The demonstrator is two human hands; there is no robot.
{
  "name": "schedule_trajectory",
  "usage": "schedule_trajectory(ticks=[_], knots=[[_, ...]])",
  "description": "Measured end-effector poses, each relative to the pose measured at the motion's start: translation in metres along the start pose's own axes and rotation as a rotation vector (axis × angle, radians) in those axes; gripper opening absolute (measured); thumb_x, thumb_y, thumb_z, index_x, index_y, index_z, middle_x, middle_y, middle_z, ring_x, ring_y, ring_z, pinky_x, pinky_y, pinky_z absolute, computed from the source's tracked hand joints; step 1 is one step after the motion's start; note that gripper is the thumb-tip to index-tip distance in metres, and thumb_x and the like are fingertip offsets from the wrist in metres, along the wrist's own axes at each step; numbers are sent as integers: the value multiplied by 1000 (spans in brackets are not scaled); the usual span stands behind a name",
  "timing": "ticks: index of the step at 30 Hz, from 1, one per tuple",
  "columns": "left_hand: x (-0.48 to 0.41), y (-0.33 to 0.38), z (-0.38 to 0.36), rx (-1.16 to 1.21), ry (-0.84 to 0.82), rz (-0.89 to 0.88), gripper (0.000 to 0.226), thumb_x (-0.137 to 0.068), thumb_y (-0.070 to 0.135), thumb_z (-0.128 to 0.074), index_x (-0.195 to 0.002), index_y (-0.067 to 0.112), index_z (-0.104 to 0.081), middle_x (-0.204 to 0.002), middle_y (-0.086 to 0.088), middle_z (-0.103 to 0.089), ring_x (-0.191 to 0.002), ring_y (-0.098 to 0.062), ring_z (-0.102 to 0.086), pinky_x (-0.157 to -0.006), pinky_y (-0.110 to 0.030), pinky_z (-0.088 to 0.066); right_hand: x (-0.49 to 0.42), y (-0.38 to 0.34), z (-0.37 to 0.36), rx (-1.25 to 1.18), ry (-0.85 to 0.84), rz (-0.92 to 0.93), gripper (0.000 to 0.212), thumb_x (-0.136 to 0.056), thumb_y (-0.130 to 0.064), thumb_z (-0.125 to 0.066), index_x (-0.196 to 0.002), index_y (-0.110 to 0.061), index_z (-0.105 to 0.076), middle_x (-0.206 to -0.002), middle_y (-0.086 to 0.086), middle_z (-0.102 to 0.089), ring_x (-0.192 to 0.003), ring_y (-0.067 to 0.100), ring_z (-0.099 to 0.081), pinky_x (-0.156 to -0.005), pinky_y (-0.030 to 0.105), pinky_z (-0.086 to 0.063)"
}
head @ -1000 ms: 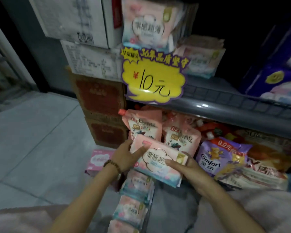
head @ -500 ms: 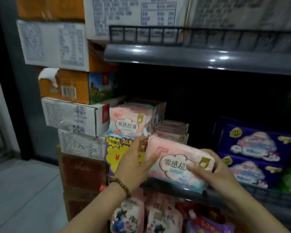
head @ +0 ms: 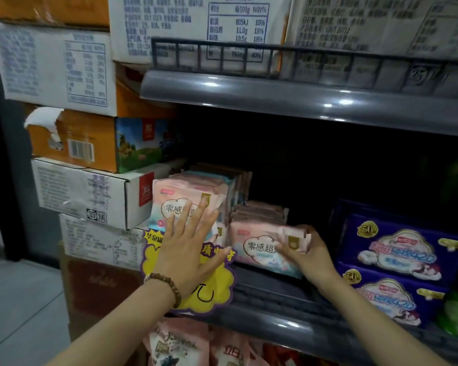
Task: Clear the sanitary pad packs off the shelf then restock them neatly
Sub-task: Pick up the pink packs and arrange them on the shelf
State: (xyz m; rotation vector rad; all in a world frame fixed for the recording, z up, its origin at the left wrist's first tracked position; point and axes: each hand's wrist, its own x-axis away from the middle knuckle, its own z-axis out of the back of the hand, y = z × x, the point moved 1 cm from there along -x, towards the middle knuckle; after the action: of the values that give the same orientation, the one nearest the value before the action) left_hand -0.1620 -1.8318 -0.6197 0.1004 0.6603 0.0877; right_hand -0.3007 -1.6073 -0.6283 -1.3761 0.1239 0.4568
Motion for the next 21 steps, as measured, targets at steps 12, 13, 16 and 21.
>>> schedule_trajectory(ticks=[12,13,16,21], knots=[[0,-1,-9,-84,20,-20,83,-84,78,-4,-149,30,-21,-160,3,4,-146,-19,6,-116,-46,-1,-10,28,-16,34,-79,-119,44,-79,-3,-74,-113,-2,-47,-104,10,-65,-82,10,-62,-65,8,-51],[1,-1,-8,-77,9,-13,84,-82,79,-2,-149,31,-16,-159,4,7,-146,-19,8,-118,-45,-1,-9,29,-16,55,-70,-124,49,-79,-6,-76,-117,1,-47,-108,13,-66,-87,14,-64,-69,10,-52],[4,0,-2,-60,-19,-1,88,-76,82,6,-149,34,-4,-157,8,16,-145,-16,15,-119,-43,3,-4,26,-13,67,-31,-157,68,-77,-11,-78,-131,2,-38,-119,14,-63,-101,20,-62,-87,25,-51],[9,3,8,-53,-68,25,98,-70,83,11,-151,30,-8,-156,9,13,-143,-14,16,-118,-41,4,6,8,-7,90,-51,-127,75,-75,-7,-79,-135,-7,-34,-116,8,-60,-100,17,-58,-90,25,-49]])
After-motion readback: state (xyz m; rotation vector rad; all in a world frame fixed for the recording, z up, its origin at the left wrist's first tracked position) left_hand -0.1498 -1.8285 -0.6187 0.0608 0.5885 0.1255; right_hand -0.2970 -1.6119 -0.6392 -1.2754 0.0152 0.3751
